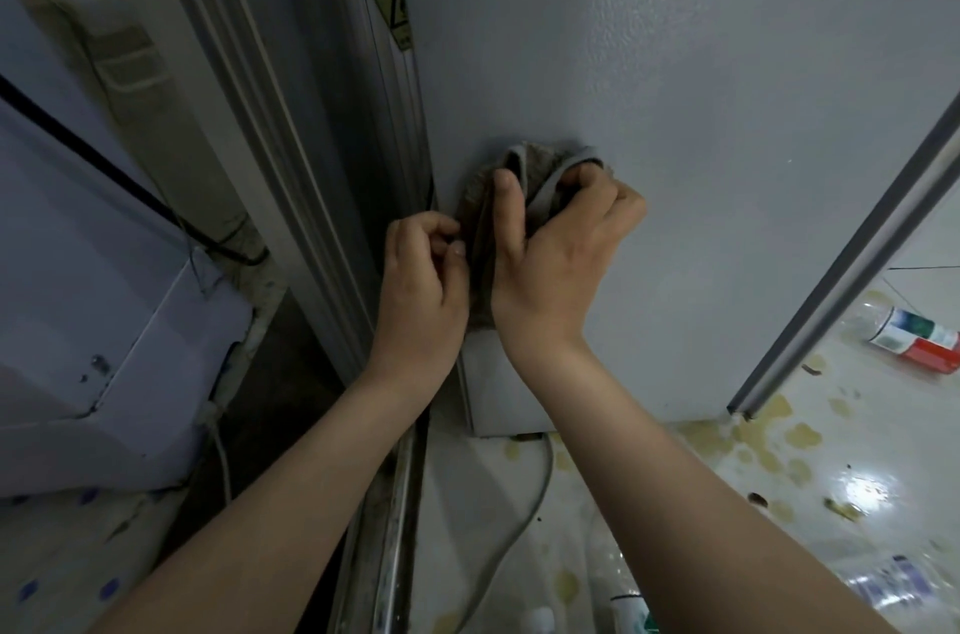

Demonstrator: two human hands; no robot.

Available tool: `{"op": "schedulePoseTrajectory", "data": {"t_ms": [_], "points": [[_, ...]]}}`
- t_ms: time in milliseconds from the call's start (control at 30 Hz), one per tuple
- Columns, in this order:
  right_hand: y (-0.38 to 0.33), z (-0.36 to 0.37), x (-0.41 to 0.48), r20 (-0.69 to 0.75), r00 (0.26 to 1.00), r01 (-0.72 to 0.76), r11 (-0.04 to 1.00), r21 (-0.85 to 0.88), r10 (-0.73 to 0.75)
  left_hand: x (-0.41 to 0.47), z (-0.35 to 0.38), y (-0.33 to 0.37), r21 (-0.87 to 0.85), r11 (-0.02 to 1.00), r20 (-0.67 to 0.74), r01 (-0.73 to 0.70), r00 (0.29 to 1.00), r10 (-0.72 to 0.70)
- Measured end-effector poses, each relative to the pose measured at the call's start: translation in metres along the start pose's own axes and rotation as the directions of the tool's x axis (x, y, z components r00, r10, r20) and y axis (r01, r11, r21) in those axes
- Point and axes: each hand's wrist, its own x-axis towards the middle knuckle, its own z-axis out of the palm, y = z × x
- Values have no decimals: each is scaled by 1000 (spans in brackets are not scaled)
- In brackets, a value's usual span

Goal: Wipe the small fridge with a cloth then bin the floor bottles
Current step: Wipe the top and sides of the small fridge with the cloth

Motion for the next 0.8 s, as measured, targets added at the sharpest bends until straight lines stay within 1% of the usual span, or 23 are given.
{"op": "schedulePoseTrajectory", "data": {"t_ms": [133,233,333,567,633,700,800], "points": [[8,5,-1,-18,997,70,996,-57,-71,0,0,-3,1,1000,-2,-26,1000,26],[17,5,-5,11,987,157,980,-124,-157,0,1,-4,7,1000,-11,-28,1000,28],[28,3,-14,56,980,196,966,-169,-189,-1,2,-4,15,999,-20,-37,999,37],[64,-16,-60,295,945,226,936,-270,-143,-10,2,-6,54,998,12,-46,999,45],[69,-20,-68,319,940,221,928,-298,-122,-11,1,-7,31,999,33,-29,999,28],[68,-21,-70,314,946,180,936,-304,-80,-13,1,-9,18,1000,55,-17,998,16],[62,-19,-67,293,955,125,949,-290,-36,-18,1,-10,46,999,83,-17,997,13]]}}
